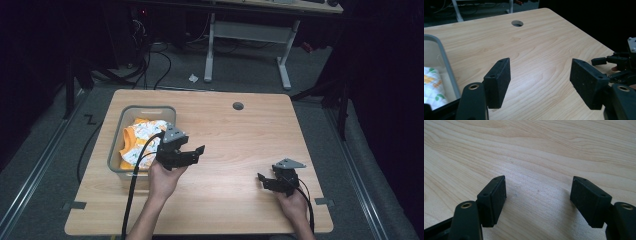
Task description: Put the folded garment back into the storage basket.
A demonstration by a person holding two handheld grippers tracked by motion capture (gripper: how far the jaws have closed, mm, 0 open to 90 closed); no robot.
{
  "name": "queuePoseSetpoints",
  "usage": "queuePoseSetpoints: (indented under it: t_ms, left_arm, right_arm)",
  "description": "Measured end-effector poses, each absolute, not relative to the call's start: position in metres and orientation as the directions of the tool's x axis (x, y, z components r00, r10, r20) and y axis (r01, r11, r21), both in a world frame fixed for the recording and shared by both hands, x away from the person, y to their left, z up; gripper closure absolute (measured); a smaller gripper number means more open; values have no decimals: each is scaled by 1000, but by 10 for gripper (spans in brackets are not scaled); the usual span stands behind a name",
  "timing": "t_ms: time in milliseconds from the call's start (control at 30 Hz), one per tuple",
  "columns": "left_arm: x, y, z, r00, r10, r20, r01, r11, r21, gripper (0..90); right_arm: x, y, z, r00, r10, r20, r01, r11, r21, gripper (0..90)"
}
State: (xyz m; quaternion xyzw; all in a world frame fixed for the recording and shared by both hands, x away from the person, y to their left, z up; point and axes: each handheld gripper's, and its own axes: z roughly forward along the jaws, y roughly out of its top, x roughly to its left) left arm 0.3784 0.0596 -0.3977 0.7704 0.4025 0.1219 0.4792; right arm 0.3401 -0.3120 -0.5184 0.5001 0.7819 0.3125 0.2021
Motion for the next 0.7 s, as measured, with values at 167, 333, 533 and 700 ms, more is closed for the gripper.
queuePoseSetpoints:
  t_ms: [167, 333, 533, 700]
  left_arm:
    - [376, 53, -401, 659, 724, -206, 504, -222, 835, 335]
    - [372, 47, -407, 659, 727, -191, 502, -236, 832, 335]
    - [369, 38, -410, 668, 729, -147, 486, -279, 828, 334]
    - [368, 34, -414, 671, 724, -160, 494, -276, 824, 334]
  right_arm:
    - [340, -312, -518, -418, 908, -4, 656, 305, 691, 293]
    - [340, -312, -518, -418, 909, -4, 656, 304, 691, 293]
    - [340, -312, -518, -418, 909, -4, 656, 304, 691, 293]
    - [340, -312, -518, -418, 909, -4, 656, 305, 691, 293]
